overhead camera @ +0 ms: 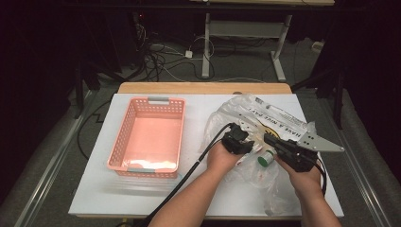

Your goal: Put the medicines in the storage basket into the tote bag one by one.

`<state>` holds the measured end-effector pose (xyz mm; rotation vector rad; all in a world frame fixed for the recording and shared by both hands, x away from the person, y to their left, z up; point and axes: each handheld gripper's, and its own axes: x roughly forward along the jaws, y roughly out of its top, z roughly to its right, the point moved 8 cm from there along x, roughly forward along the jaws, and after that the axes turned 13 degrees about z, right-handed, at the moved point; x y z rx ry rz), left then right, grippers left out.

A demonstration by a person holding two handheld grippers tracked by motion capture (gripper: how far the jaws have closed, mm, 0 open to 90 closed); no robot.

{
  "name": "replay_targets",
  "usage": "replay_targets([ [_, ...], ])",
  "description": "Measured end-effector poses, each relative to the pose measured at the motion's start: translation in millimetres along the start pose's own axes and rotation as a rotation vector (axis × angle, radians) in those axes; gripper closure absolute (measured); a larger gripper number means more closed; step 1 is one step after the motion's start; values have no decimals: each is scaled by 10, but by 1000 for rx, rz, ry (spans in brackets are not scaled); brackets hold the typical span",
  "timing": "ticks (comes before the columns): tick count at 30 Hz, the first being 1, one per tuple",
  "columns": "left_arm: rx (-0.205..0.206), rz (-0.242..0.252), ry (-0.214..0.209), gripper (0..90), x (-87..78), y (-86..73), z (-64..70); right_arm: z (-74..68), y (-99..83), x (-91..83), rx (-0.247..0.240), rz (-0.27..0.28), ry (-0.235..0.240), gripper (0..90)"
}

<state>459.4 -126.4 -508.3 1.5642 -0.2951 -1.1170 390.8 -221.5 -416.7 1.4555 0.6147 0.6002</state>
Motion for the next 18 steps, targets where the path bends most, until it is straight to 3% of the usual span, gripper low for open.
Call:
replay_targets([
  [6, 5, 21, -20, 399, -106, 62, 57, 15, -5, -8, 4, 1, -1, 900],
  [10, 7, 40, -54, 363, -254, 51, 147, 18, -5, -13, 5, 1, -2, 900],
  [15, -8, 66, -101, 335, -510, -70, 245, 25, -5, -19, 5, 0, -5, 900],
  [18, 26, 65, -103, 335, -670, -190, 289, 25, -5, -23, 7, -1, -6, 900],
])
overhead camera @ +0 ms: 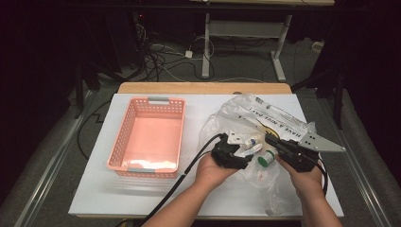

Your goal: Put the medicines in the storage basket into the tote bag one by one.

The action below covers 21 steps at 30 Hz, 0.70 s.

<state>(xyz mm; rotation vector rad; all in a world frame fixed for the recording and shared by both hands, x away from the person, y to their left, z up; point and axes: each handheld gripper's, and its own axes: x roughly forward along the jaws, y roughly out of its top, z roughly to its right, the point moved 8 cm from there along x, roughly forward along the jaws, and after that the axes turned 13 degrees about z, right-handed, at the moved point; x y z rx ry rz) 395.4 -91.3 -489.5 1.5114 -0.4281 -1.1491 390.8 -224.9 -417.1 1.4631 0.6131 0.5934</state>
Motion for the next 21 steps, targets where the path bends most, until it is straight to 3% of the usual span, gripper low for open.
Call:
replay_targets([
  [5, 48, -14, -4, 334, -277, -223, 95, 12, -1, -14, 0, -1, -5, 900],
  [9, 24, -59, -9, 294, -383, -452, 105, 14, -9, -14, -1, -4, -6, 900],
  [12, 3, -100, 11, 229, -356, -594, 113, 4, -25, -3, -3, -11, -3, 900],
  [15, 11, -134, 56, 144, -272, -691, 118, -11, -35, 3, -3, -16, -2, 900],
  [16, 11, -160, 66, 143, -248, -712, 107, -13, -36, 2, -3, -16, -2, 900],
  [21, 30, -172, 79, 165, -163, -683, 117, -4, -49, 2, 1, -18, -3, 900],
])
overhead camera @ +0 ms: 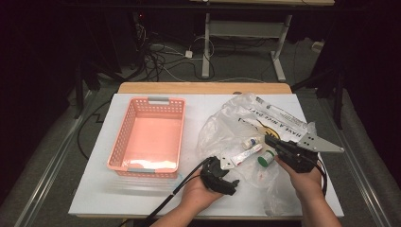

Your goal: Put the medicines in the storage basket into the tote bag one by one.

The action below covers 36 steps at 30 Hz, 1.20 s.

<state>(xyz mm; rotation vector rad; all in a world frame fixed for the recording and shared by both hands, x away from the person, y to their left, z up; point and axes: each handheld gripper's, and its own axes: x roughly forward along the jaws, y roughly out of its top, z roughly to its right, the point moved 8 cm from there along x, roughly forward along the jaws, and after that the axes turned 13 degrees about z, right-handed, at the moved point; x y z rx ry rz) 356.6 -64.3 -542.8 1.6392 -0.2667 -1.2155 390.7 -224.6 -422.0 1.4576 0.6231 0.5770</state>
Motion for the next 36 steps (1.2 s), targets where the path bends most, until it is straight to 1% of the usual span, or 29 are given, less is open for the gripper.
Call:
replay_targets([
  [4, -3, 11, -11, 253, 18, 22, 13, -23, -4, 16, -6, -4, 3, 900],
  [6, 15, 25, -20, 357, 19, 32, 36, -29, 0, 19, -7, -3, 3, 900],
  [8, 21, 32, -27, 459, 31, 40, 54, -31, 2, 20, -8, -3, 2, 900],
  [10, 9, 32, -38, 507, 32, 45, 46, -35, -3, 25, -4, -6, 3, 900],
  [11, 3, 36, -33, 528, 33, 45, 44, -36, -5, 26, -3, -6, 1, 900],
  [12, 11, 39, -28, 550, 33, 45, 49, -39, -7, 25, -6, -9, 0, 900],
  [14, 29, 44, -30, 609, 34, 46, 65, -40, 2, 22, -10, -3, 1, 900],
  [16, 39, 46, -41, 672, 32, 44, 81, -40, 8, 12, -9, -4, -1, 900],
  [18, 30, 47, -50, 714, 32, 45, 79, -37, 5, 11, -9, -4, -1, 900],
  [20, 17, 48, -50, 763, 32, 46, 65, -38, -1, 12, -6, -5, -3, 900],
  [21, 3, 50, -45, 796, 34, 47, 53, -39, -2, 12, -4, -5, -2, 900],
  [22, -14, 48, -40, 851, 35, 47, 34, -40, -1, 13, -7, -4, -1, 900],
  [23, -32, 50, -48, 883, 38, 49, 26, -40, 1, 12, -9, -4, -1, 900],
  [24, -39, 52, -52, 885, 39, 50, 21, -39, 3, 8, -6, -4, -2, 900],
  [28, -42, 54, -56, 887, 30, 48, 14, -36, 6, -1, -4, -2, -3, 900],
  [30, -61, 63, -63, 888, 16, 49, 6, -38, 4, -5, -8, -2, 0, 900],
  [31, -64, 66, -59, 888, 4, 47, 1, -40, 4, -6, -7, -1, 0, 900],
  [34, -75, 120, -52, 888, -49, 70, -17, -31, 4, -18, -4, 1, -2, 900],
  [35, -80, 144, -49, 888, -71, 80, -28, -27, 8, -23, 7, 6, -2, 900],
  [36, -90, 167, -48, 888, -93, 90, -36, -16, 10, -31, 4, 7, -3, 900],
])
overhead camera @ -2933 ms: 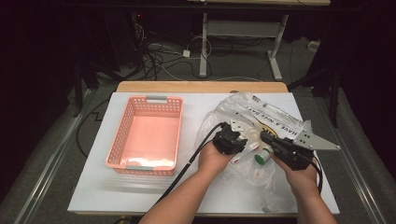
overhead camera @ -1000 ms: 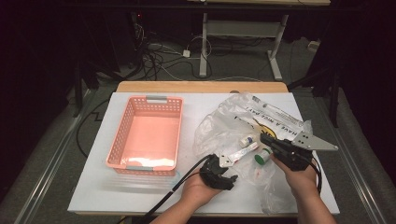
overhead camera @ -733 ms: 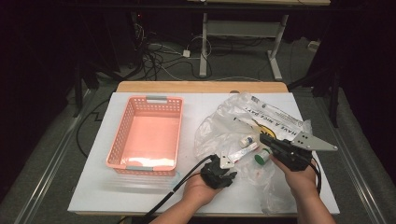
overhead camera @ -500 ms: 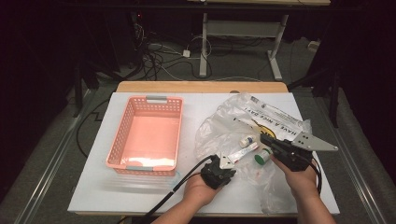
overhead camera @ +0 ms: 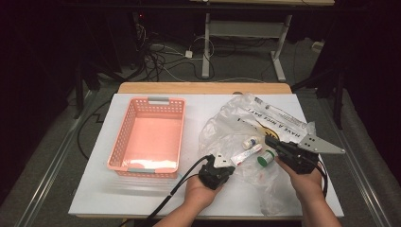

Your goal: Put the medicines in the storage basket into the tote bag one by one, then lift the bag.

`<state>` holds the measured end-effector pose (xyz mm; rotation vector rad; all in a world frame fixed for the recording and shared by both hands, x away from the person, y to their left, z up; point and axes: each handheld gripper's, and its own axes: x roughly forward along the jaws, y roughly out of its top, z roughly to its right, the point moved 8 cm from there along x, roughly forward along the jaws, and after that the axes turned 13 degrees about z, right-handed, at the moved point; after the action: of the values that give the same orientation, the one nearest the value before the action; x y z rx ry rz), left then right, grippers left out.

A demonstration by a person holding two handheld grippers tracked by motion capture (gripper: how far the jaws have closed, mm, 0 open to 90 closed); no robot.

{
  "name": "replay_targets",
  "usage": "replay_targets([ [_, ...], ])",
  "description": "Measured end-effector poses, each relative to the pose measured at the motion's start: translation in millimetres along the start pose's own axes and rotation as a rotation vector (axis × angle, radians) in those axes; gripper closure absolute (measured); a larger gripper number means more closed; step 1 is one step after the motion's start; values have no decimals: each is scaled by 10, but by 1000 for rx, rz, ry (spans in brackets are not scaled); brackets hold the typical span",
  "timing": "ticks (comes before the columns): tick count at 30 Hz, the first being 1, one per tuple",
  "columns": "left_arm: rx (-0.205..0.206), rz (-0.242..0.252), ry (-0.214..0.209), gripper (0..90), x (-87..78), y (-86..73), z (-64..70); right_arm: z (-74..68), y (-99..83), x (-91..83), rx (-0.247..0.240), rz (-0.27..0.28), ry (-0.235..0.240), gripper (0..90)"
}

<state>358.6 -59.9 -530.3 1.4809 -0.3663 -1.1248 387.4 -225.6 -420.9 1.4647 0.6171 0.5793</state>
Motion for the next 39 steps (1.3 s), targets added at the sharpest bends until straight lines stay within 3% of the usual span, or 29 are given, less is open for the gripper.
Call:
replay_targets([
  [3, -10, 52, 13, 888, -46, 28, -12, 18, 13, -16, 9, 9, -6, 900],
  [5, 13, 79, 27, 888, -74, 51, -13, 24, 19, -22, 5, 12, -8, 900],
  [10, 10, 153, 47, 888, -195, 207, -63, 17, 49, -19, 4, 22, -13, 900],
  [26, 39, 255, 65, 887, -425, 542, -99, 0, 76, 1, 2, 29, -13, 900],
  [33, 88, 313, 79, 887, -531, 845, -115, -13, 202, 52, -8, 56, -28, 900],
  [39, 124, 373, 91, 887, -614, 1218, -146, 32, 416, 101, -15, 99, -59, 900],
])
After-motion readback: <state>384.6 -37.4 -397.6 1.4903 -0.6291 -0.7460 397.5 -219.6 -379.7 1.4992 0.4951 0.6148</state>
